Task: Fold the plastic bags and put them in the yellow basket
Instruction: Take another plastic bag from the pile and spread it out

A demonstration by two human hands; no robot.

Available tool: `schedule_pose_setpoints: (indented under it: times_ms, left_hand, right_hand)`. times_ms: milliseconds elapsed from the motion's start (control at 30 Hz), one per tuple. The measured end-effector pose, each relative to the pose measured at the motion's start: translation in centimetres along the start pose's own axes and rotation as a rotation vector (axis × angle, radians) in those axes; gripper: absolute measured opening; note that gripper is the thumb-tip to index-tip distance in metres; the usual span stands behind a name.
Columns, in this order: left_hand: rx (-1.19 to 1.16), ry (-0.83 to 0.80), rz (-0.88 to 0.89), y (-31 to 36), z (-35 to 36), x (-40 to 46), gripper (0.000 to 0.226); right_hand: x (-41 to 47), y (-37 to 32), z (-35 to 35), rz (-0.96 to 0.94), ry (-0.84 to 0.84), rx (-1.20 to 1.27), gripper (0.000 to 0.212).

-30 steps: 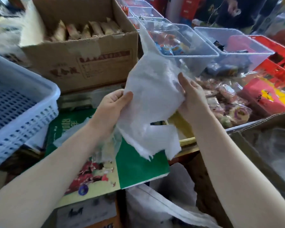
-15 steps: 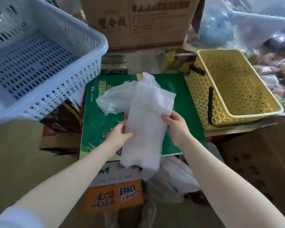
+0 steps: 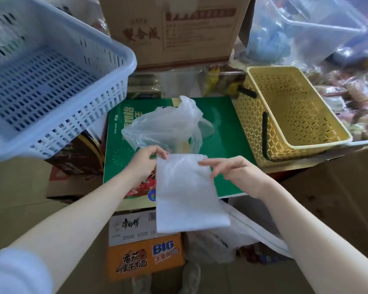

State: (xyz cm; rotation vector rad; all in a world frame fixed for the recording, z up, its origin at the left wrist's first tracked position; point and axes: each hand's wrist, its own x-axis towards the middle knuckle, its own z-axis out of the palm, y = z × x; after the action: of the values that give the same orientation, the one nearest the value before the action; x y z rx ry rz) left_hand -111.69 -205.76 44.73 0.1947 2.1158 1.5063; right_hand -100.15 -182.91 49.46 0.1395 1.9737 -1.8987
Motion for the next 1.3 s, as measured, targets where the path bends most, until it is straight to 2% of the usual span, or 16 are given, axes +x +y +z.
schedule_pose_setpoints:
  times_ms: [67,133,200,267,400,467,533,600,667,733,867,933,1000,1133,1200,1300]
  left_hand:
    - [-0.041,0.005,-0.045,-0.9,0.3,0.0,0.040]
    - [-0.095,0.014,-0.072,-1.3,0.7,-0.3,0.045]
    - [-0.150,0.008,-0.084,-1.4,0.9,-0.6,0.047]
    - [-0.222,-0.013,-0.067,-1.5,0.9,-1.0,0.052]
    - [-0.295,-0.047,-0.033,-1.1,0.4,-1.8,0.064]
    - [-0.405,-0.064,-0.030,-0.2,0.5,-2.4,0.058]
    - [-0.576,-0.078,-0.040,0.6,0.8,-2.9,0.037]
    - [-0.662,-0.103,-0.042,1.0,1.0,-3.3,0.026]
    - [-0.456,-0.127,0.044,1.8,1.3,-3.5,0.037]
    - [-0.246,-0.094,0.184,3.9,1.9,-3.7,0.011]
    - [-0.109,0.001,0.412,8.7,2.2,-3.6,0.018]
    - [0.032,-0.053,0.593,8.9,2.0,-3.0,0.022]
    - [0.226,-0.137,0.739,6.5,2.4,-2.1,0.036]
    - [0.597,-0.272,0.744,-2.6,4.4,-1.6,0.033]
    - [0.661,-0.280,0.696,-6.1,5.0,-1.7,0.031]
    - [0.632,-0.272,0.665,-8.3,5.9,-1.8,0.054]
  right_hand:
    - [1.1,1.6,0.7,0.030,0.306,0.014,0.035]
    - [2.5,3.1,1.6,0.100,0.539,-0.210,0.019]
    - [3.7,4.1,2.4,0.171,0.498,-0.306,0.048]
    - [4.6,4.5,3.1,0.191,0.436,-0.255,0.069]
    - [5.5,4.6,3.5,0.169,0.435,0.025,0.078]
    - [5.3,4.6,2.8,0.149,0.359,0.202,0.060]
    - [4.6,4.1,2.5,0.080,0.283,0.277,0.025]
    - [4.0,3.2,2.3,0.017,0.339,0.258,0.005]
    - [3.4,1.3,1.9,-0.074,0.429,0.286,0.004]
    - [2.5,-1.5,1.1,-0.176,0.445,0.264,0.007]
    - [-0.3,-6.1,-1.0,-0.335,0.298,0.093,0.015]
    - [-1.7,-6.5,-1.9,-0.333,0.224,-0.029,0.022]
    - [-2.4,-4.9,-2.4,-0.248,0.187,-0.283,0.025]
    - [-1.8,3.7,-2.2,0.002,0.030,-0.594,0.036]
    - [-1.9,7.4,-1.8,0.044,-0.010,-0.656,0.045]
    - [-1.5,10.0,-2.4,-0.018,0.064,-0.683,0.073]
